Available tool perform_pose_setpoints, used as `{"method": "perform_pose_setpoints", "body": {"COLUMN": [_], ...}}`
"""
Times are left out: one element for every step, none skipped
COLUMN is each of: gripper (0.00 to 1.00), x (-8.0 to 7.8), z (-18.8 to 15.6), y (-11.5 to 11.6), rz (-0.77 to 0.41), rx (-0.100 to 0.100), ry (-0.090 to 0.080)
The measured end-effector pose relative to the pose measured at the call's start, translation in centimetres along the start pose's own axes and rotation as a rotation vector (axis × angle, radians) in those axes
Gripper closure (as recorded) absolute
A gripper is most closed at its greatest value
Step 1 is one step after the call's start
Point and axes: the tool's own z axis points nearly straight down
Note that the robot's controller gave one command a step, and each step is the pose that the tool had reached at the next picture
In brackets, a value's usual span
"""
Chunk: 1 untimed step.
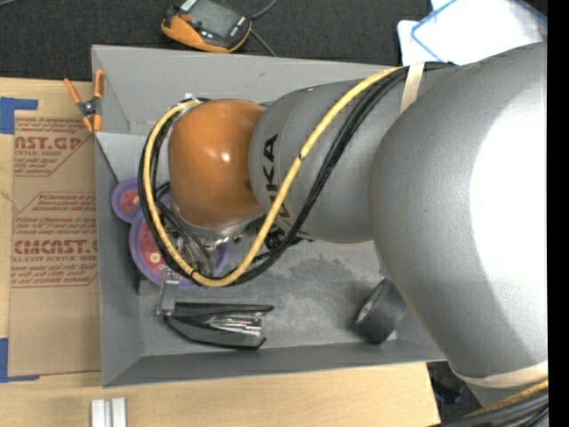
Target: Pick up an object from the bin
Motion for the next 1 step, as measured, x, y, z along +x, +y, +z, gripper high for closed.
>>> {"method": "perform_pose_setpoints", "body": {"gripper": [0.0], "x": [-1.73], "z": [6.0], "y": [-0.68], "rz": [0.385], "rx": [-0.006], "ry": [-0.005]}}
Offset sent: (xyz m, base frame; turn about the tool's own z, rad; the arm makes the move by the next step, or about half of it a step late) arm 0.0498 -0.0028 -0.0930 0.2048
